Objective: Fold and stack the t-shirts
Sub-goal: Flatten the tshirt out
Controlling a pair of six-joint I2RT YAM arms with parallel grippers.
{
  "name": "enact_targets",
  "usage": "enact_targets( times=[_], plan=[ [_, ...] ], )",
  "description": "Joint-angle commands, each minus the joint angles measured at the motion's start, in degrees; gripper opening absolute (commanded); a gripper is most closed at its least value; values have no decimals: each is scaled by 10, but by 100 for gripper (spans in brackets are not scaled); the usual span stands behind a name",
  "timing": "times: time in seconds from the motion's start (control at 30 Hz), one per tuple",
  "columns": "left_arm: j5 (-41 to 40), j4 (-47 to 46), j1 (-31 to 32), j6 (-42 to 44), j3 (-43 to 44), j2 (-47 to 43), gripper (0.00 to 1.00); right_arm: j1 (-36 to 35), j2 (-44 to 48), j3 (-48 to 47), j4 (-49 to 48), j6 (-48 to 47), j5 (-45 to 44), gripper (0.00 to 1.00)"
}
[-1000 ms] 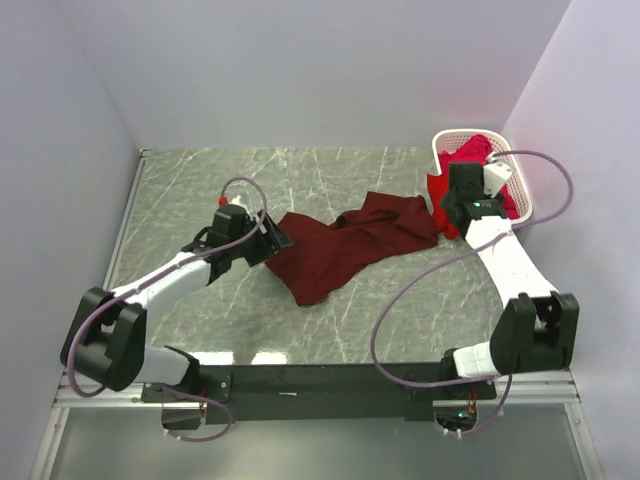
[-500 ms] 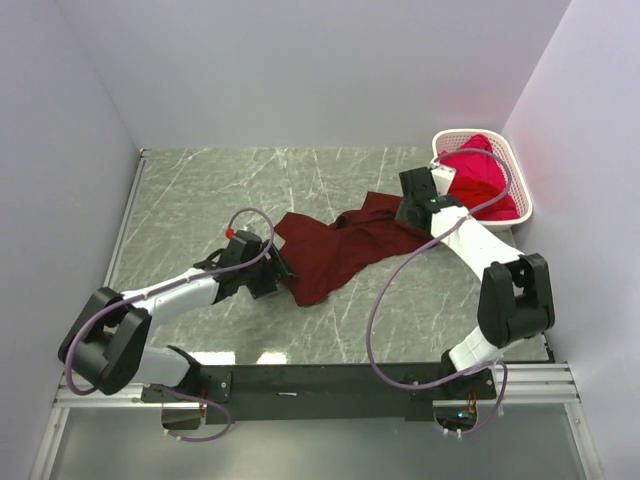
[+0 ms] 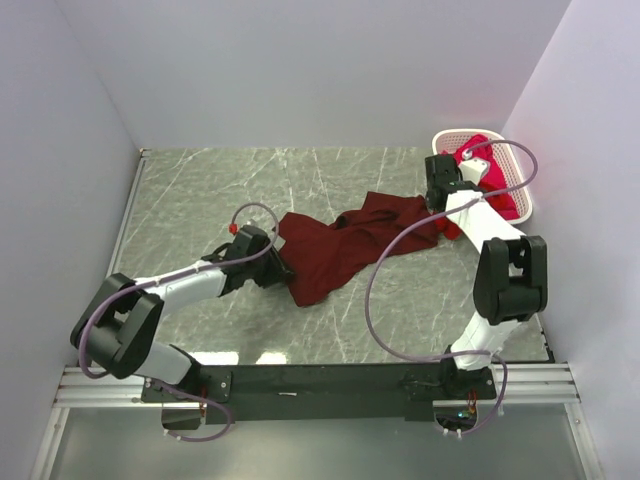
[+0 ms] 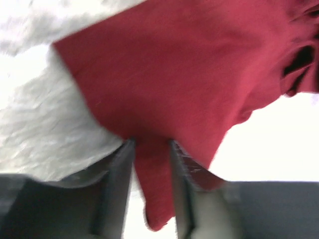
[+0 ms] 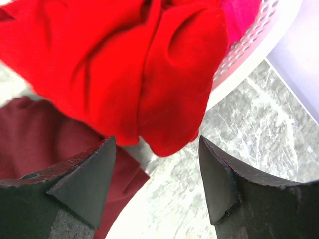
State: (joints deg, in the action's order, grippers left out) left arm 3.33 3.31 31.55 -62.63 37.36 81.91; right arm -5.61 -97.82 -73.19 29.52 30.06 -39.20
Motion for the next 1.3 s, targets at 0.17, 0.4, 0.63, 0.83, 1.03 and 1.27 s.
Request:
enact_targets(
  times=[0.17, 0.4, 0.63, 0.83, 1.03, 1.27],
  plan=[
    [-11, -4, -46, 27, 75, 26, 1, 17, -53, -64, -9, -11, -17, 21],
    [-3, 35, -100, 48, 160, 20, 0, 51, -54, -185, 31, -17, -21, 0],
    [4, 101, -127, 90, 244, 9, 1, 102, -82, -354, 62, 2, -78, 0],
    [68, 97, -126, 107, 228, 20, 2, 129, -152, -393, 107, 33, -37, 55],
    [65, 89, -114, 86, 132, -9, 59, 95, -57, -265, 63, 12, -34, 71],
    [45, 63, -57, 19, 38, -47, 67, 0, 50, -151, 41, -17, -5, 71]
  ],
)
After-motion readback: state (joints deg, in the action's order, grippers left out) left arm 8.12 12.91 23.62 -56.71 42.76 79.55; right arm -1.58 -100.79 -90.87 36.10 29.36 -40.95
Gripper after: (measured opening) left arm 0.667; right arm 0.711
